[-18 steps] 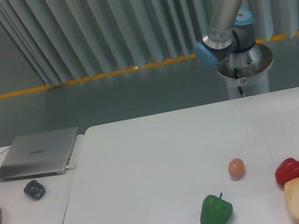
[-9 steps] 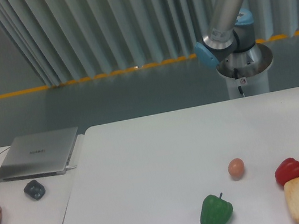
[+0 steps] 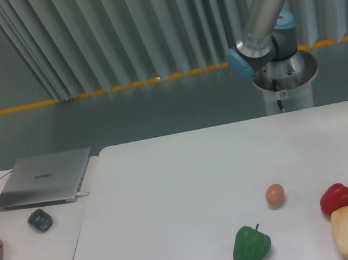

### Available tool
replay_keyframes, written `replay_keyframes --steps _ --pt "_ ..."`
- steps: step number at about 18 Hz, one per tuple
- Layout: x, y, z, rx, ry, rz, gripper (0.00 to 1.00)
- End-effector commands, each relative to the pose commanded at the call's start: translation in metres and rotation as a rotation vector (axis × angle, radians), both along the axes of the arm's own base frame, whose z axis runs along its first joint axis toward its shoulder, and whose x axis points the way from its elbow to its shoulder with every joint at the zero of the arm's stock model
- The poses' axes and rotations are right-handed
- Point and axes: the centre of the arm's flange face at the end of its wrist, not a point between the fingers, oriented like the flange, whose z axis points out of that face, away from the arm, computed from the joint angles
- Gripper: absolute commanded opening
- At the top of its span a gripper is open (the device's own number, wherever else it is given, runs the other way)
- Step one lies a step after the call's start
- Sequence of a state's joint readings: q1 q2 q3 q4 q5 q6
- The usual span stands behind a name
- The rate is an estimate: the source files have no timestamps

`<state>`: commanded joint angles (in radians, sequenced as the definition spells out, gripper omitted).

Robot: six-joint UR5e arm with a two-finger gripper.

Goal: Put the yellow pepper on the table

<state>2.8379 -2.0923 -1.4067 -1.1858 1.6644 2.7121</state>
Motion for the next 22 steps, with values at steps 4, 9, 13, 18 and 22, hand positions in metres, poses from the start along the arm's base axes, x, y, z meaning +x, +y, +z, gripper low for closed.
replay_keyframes --steps 4,9,13,18,22 --pt "-0.002 0.001 -0.002 0.005 0.017 -0.003 1.0" --pt "-0.003 -0.001 -0.002 0.001 0.02 0.0 0.75" --pt "-0.004 -0.001 0.001 -0.003 0.027 0.003 0.46" --pt "-0.005 -0.001 0.01 -0.004 0.037 0.008 0.37" --pt "-0.004 0.0 0.024 -0.003 0.034 0.019 0.36"
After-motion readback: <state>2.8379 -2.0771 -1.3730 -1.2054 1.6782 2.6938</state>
